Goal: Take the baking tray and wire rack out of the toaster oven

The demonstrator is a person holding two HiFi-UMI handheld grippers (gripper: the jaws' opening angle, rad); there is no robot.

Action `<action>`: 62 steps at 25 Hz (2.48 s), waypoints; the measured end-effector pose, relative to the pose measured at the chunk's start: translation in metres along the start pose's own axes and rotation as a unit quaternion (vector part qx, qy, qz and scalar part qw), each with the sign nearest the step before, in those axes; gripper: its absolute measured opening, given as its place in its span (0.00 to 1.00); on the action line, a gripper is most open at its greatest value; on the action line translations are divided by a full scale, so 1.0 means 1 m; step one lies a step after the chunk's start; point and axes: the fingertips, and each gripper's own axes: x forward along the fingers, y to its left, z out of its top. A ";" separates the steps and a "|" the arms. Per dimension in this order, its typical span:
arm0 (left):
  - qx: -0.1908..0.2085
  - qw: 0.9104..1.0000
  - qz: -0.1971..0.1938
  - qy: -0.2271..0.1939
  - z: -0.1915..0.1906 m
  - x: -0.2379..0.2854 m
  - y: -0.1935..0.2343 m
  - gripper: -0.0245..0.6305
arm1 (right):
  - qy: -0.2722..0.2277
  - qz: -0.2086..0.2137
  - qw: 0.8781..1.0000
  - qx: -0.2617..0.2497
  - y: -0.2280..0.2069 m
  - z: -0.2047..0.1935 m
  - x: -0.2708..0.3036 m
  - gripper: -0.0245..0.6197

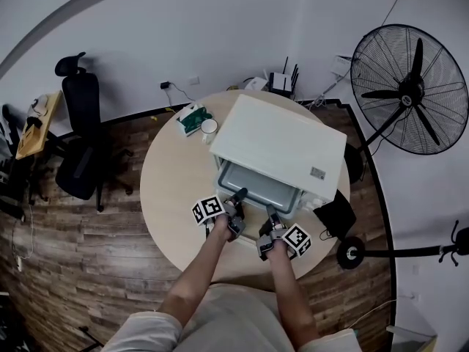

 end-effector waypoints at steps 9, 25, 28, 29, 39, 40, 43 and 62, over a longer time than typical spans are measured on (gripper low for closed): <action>-0.003 1.000 0.003 -0.002 -0.009 -0.014 0.002 0.26 | -0.001 -0.001 1.000 -0.002 -0.002 -0.010 -0.011 0.17; 0.004 1.000 0.003 0.008 -0.016 -0.038 0.004 0.26 | 0.005 0.000 1.000 -0.008 0.002 -0.031 -0.028 0.17; 0.002 1.000 0.000 0.012 -0.019 -0.044 0.004 0.26 | 0.005 -0.001 1.000 -0.011 0.002 -0.037 -0.033 0.18; 0.002 1.000 0.000 0.013 -0.020 -0.047 0.005 0.26 | 0.005 -0.001 1.000 -0.011 0.003 -0.040 -0.035 0.18; 0.000 1.000 -0.001 0.028 -0.033 -0.085 0.006 0.26 | 0.014 -0.007 1.000 -0.026 0.009 -0.073 -0.062 0.18; 0.000 1.000 -0.001 0.028 -0.034 -0.088 0.006 0.26 | 0.015 -0.008 1.000 -0.025 0.009 -0.077 -0.064 0.18; -0.001 1.000 0.000 0.027 -0.035 -0.100 0.009 0.27 | 0.021 -0.009 0.999 -0.027 0.011 -0.089 -0.070 0.19; -0.025 0.998 -0.006 -0.057 -0.009 -0.220 0.064 0.27 | 0.129 -0.002 0.988 -0.083 0.010 -0.208 -0.064 0.19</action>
